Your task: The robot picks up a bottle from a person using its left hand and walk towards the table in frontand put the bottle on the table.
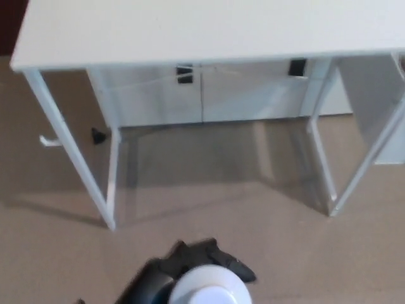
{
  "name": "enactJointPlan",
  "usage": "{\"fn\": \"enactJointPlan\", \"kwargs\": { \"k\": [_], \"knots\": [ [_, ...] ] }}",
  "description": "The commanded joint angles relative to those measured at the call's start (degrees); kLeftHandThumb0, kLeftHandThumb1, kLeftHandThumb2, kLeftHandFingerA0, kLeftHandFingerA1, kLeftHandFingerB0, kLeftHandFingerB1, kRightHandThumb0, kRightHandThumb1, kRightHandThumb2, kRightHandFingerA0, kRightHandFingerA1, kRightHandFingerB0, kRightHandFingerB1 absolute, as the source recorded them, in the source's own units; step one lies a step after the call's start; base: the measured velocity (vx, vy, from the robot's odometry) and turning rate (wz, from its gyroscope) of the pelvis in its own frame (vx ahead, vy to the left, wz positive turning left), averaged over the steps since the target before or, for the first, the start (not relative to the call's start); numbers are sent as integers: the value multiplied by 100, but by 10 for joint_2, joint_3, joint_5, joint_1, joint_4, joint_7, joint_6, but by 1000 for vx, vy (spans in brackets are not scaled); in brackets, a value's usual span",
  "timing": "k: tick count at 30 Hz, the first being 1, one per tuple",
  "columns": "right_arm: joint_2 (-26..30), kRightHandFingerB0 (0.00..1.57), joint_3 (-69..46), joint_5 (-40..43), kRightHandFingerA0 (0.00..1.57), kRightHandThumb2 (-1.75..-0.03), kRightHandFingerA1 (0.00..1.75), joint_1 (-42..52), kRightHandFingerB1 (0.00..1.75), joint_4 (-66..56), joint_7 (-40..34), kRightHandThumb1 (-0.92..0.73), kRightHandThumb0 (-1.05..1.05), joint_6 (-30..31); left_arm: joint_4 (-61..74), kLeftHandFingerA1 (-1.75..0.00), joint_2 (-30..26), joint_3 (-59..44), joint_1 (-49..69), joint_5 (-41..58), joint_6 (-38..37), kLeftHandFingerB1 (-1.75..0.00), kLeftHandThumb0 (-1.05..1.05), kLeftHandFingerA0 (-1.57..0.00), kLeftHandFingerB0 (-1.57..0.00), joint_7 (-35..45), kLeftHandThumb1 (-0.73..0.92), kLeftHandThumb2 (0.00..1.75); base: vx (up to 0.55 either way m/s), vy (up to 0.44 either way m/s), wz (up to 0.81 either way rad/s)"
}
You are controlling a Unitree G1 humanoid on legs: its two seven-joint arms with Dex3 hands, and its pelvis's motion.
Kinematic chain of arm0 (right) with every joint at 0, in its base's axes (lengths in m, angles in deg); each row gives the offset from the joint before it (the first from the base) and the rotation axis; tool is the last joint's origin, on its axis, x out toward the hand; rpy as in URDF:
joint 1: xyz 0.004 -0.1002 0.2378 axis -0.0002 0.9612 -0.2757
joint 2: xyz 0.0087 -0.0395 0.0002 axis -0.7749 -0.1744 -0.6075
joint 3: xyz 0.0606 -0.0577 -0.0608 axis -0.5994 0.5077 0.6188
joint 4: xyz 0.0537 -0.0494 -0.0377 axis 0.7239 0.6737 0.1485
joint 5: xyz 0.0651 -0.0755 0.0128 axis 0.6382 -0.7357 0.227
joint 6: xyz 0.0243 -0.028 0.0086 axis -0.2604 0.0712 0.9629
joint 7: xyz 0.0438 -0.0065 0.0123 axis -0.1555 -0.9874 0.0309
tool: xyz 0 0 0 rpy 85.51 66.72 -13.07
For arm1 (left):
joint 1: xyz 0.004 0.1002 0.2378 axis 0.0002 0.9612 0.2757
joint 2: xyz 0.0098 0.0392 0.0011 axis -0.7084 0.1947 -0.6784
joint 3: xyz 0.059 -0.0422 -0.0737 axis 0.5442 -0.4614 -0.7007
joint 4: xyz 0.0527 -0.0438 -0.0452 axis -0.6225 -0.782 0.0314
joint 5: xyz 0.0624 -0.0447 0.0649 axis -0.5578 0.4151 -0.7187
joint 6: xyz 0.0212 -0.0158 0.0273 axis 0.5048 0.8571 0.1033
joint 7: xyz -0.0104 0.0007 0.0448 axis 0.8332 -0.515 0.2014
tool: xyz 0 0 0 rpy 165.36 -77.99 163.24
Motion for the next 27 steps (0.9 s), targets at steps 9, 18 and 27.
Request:
{"fn": "enactJointPlan", "kwargs": {
  "k": [9, 18, 27],
  "knots": [
    [1, 52, 8, -8, 64, -63, 53, 11, 41, 2, 10, -75, -40, 13, 3, -128, -7, 9, 8, -9, -9, -101, -20, -111, -88, -3, 73, 74, 186, 34, 5],
    [2, 54, 19, -18, 66, -63, 54, 24, 42, 3, -10, -77, -40, 8, -22, -131, 1, 17, -15, 4, 19, -101, -23, -107, -87, 10, 77, 66, 187, -188, 6],
    [2, 52, 24, -20, 64, -64, 53, 33, 42, 1, -1, -80, -41, -1, 26, -132, -8, 9, 17, 11, 6, -102, -20, -107, -86, 10, 73, 75, 164, 99, -7]
  ]
}}
